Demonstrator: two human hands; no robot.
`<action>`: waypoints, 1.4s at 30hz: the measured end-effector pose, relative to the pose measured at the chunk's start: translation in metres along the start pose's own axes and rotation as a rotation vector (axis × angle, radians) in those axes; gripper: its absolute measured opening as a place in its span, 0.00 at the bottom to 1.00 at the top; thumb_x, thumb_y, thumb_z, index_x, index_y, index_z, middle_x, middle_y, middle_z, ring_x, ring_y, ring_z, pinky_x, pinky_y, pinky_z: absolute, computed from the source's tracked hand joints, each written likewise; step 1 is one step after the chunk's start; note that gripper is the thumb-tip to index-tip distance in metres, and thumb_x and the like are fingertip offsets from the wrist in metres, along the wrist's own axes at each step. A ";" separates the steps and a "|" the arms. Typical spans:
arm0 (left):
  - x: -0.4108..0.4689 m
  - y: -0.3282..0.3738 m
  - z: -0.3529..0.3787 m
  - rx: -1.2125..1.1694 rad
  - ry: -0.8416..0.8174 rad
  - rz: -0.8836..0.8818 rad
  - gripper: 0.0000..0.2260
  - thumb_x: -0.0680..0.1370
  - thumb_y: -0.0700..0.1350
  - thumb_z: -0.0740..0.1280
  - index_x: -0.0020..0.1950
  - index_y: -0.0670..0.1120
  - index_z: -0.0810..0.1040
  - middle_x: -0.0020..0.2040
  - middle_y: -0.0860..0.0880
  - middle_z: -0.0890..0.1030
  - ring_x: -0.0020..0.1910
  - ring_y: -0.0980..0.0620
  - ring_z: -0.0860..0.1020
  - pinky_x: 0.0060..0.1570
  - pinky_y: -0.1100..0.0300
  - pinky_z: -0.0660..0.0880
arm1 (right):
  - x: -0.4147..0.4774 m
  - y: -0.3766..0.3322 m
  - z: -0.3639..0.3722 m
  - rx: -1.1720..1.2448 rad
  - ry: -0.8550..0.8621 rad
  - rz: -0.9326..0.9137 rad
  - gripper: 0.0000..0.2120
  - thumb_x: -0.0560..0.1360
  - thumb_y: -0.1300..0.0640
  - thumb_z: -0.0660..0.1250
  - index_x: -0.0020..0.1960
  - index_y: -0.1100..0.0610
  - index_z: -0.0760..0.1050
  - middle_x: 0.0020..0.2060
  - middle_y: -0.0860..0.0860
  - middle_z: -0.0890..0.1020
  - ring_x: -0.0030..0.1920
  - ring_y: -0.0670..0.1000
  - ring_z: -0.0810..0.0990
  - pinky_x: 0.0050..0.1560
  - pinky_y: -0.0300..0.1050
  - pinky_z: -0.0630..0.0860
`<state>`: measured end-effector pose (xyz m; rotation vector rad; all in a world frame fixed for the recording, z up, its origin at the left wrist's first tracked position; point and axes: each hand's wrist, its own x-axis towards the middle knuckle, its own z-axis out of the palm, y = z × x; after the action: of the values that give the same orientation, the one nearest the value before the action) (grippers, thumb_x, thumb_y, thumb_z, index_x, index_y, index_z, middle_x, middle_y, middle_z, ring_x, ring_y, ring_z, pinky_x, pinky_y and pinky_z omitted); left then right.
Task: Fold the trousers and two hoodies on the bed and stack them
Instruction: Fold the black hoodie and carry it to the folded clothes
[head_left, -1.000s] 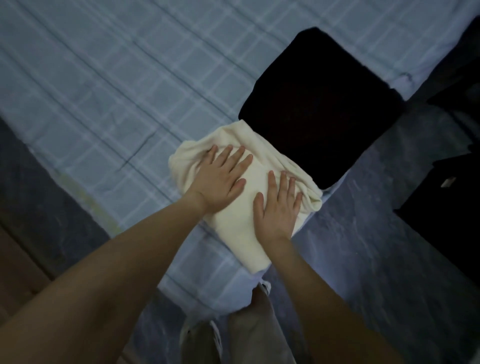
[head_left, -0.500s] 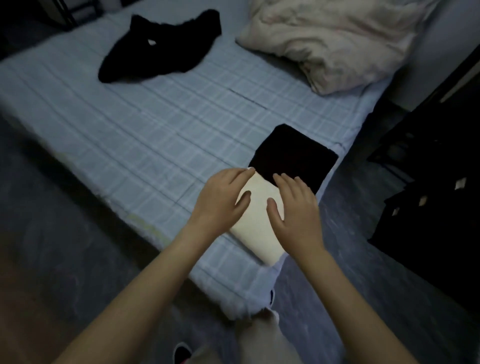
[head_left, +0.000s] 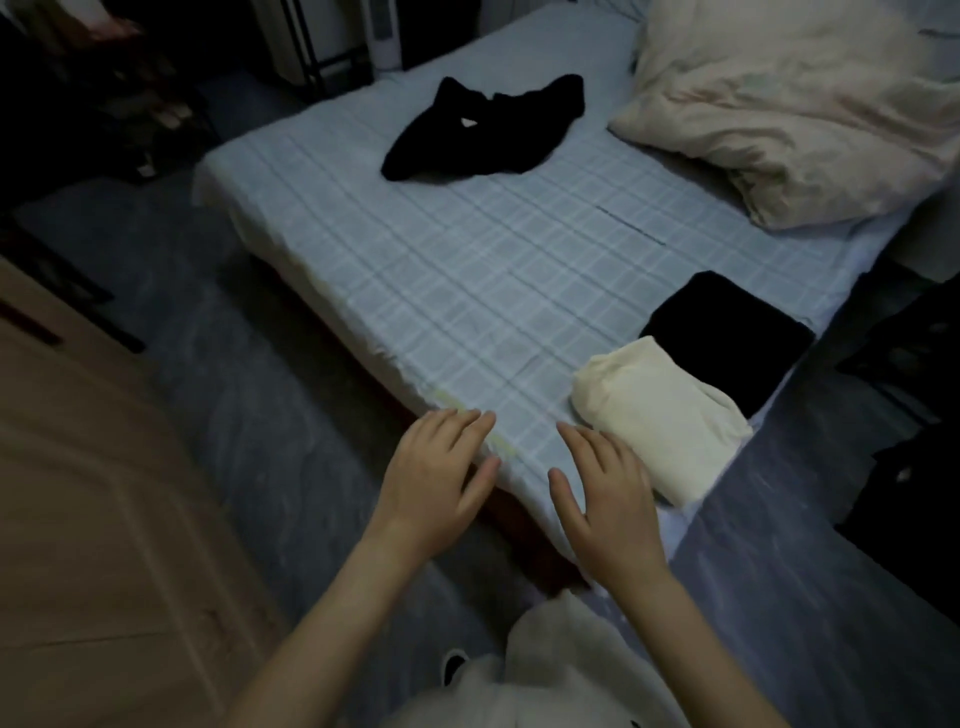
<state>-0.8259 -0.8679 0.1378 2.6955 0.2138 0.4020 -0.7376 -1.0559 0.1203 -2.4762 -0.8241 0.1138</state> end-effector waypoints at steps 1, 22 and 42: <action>-0.001 -0.007 -0.005 0.004 0.019 0.006 0.21 0.79 0.52 0.59 0.66 0.42 0.78 0.61 0.44 0.81 0.61 0.43 0.78 0.65 0.48 0.71 | 0.007 -0.009 0.003 0.004 0.011 -0.024 0.26 0.80 0.44 0.55 0.73 0.55 0.72 0.67 0.52 0.77 0.68 0.58 0.73 0.66 0.59 0.70; 0.067 -0.205 -0.072 0.116 0.069 -0.529 0.24 0.79 0.54 0.56 0.69 0.44 0.76 0.65 0.44 0.79 0.66 0.41 0.75 0.67 0.44 0.70 | 0.273 -0.139 0.097 0.009 -0.286 -0.497 0.26 0.80 0.44 0.54 0.71 0.56 0.73 0.65 0.53 0.78 0.66 0.57 0.74 0.65 0.56 0.71; 0.238 -0.576 -0.204 0.130 -0.049 -0.226 0.22 0.79 0.53 0.57 0.67 0.44 0.78 0.63 0.44 0.80 0.64 0.40 0.77 0.65 0.45 0.71 | 0.514 -0.350 0.268 0.031 -0.073 -0.223 0.23 0.79 0.45 0.57 0.71 0.53 0.72 0.61 0.50 0.79 0.62 0.52 0.75 0.61 0.51 0.73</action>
<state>-0.7156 -0.2216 0.1377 2.7630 0.5409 0.2612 -0.5711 -0.3996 0.1092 -2.3451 -1.1149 0.1364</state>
